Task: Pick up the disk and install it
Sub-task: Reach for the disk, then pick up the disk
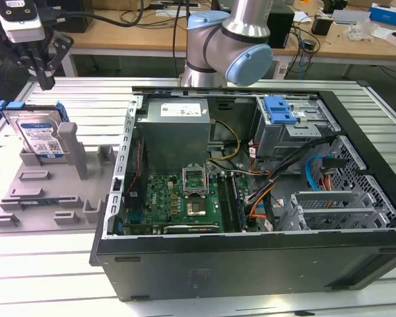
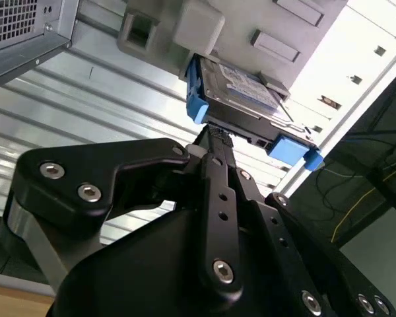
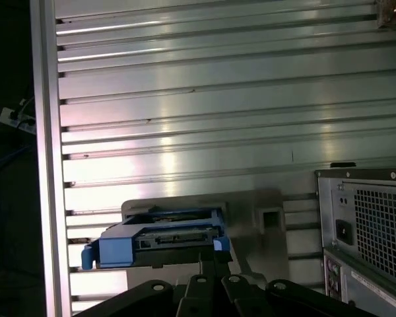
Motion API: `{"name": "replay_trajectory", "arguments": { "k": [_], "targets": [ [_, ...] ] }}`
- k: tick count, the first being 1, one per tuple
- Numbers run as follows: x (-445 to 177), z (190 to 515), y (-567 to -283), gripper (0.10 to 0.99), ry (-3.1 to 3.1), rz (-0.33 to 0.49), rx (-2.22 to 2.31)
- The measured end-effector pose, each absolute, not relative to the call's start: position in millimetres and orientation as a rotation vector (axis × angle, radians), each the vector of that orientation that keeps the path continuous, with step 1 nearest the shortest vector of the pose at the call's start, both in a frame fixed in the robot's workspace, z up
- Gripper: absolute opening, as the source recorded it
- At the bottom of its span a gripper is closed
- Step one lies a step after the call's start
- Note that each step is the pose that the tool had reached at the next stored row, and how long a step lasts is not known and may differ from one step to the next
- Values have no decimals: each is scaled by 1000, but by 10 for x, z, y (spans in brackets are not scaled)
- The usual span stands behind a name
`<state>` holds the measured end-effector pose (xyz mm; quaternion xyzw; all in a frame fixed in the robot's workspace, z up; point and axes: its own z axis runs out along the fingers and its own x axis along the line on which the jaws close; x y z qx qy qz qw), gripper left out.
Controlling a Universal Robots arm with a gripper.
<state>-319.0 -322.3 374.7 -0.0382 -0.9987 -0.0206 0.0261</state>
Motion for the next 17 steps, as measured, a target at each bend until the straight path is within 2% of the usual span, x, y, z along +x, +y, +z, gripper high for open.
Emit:
{"name": "replay_trajectory", "arguments": {
  "k": [17],
  "targets": [
    [-3191,3747,-3223,106,-3086,-64,-118]
  ]
}}
